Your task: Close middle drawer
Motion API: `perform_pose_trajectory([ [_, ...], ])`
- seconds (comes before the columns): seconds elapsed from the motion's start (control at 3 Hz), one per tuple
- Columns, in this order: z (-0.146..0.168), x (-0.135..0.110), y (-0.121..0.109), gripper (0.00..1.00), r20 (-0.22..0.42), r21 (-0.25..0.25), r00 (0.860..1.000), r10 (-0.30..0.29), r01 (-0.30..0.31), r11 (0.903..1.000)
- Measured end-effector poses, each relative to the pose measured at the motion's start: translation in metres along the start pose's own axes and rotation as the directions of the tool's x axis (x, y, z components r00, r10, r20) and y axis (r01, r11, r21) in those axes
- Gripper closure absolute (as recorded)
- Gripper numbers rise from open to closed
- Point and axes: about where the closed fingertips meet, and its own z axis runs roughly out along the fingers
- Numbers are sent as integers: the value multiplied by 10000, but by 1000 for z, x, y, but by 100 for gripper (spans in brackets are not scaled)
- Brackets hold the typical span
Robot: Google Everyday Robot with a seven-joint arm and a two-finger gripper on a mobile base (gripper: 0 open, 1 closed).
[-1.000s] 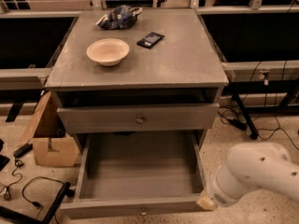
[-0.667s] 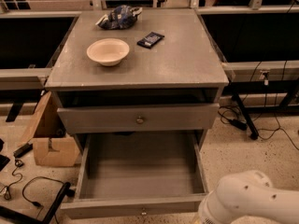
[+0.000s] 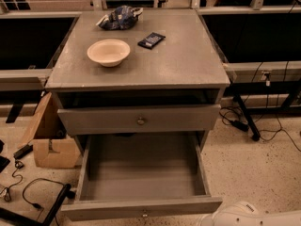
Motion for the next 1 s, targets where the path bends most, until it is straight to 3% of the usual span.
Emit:
perform_pose_trajectory([
  [0.33,8,-9,-1,100,446,85,9990,-21,18,10000],
  [0.67,8,-9,-1,100,446,84,9990,-22,18,10000],
  [1.0,34,-5,-8,100,407,-107,9991,-137,142,9998],
])
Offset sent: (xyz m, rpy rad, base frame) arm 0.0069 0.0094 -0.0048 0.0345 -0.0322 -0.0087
